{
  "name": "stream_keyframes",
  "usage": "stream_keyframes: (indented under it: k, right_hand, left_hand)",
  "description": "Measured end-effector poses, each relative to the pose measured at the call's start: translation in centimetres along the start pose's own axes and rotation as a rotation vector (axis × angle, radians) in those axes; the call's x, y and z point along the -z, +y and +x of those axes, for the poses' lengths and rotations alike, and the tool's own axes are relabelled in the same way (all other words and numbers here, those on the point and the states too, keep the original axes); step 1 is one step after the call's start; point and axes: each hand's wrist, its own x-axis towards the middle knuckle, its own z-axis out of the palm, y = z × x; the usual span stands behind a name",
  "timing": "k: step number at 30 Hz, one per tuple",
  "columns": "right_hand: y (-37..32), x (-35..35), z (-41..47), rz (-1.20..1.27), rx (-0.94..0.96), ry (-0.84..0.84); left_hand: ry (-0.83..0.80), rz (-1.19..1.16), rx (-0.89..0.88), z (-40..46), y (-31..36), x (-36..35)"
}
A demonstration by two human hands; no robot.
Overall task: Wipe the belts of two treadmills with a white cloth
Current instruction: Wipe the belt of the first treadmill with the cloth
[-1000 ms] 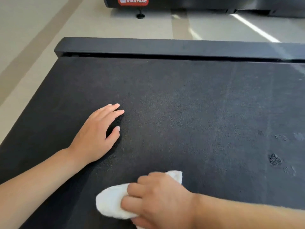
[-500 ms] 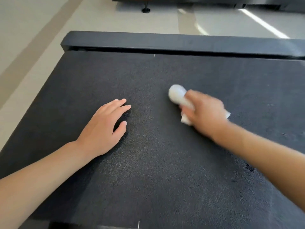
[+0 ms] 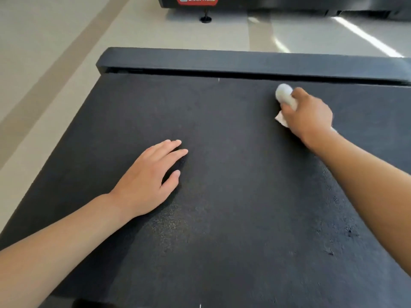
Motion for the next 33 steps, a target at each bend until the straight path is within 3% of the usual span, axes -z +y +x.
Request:
stream_keyframes:
  k: [2,4,6,9,11,13,17,19,21,25,29,31,33]
  right_hand:
    - [-1.4,-0.7,-0.4,-0.011,-0.010,0.031]
    - [-5.2,-1.5,-4.0,-0.008,0.162,0.002]
    - [-9.6,-2.2,-9.4,0.096,0.420,-0.083]
    - [-14.8,-1.3,-17.3,0.311,0.959,-0.314]
    - [-15.5,-1.3,-17.7,0.313,1.198,-0.419]
    - [-15.7,-2.2,-13.7,0.266,1.146,-0.371]
    - [-15.2,-4.3,-0.2,0.081,0.348,-0.124]
    - [-16.7,-4.7,1.6,0.026,0.135,-0.075]
    - [-19.7,-5.2,-0.8,-0.003,0.215,-0.088]
    - [-25.1,-4.9,-10.1,0.141,0.583,-0.300]
    - [-25.2,-3.7,-12.1,0.267,0.773,-0.386]
    - [-24.1,-4.5,-9.0,0.227,0.746,-0.344]
    - [-22.8,-5.5,-4.6,0.192,0.515,-0.250]
  left_hand:
    - [-0.019,0.034,-0.041,-0.3,-1.2,0.7]
    - [-0.011,0.048,-0.035,-0.5,-2.5,1.5]
    - [0.012,0.046,0.017,-0.5,-3.9,2.2]
    - [0.045,0.047,0.070,-0.3,-6.4,2.9]
    - [0.070,0.050,0.091,-0.5,-7.7,3.1]
    - [0.099,0.037,0.102,-0.8,-8.6,3.1]
    - [0.169,-0.014,0.122,-1.3,-9.3,2.7]
    - [0.200,-0.026,0.122,-1.2,-9.4,2.6]
    - [0.252,-0.052,0.149,-1.1,-9.6,2.2]
    - [0.364,-0.118,0.407,0.4,-10.0,2.5]
    - [0.380,-0.074,0.434,1.2,-10.3,2.3]
    - [0.374,-0.078,0.433,1.2,-10.4,2.4]
    - [0.381,-0.071,0.446,1.0,-10.3,2.5]
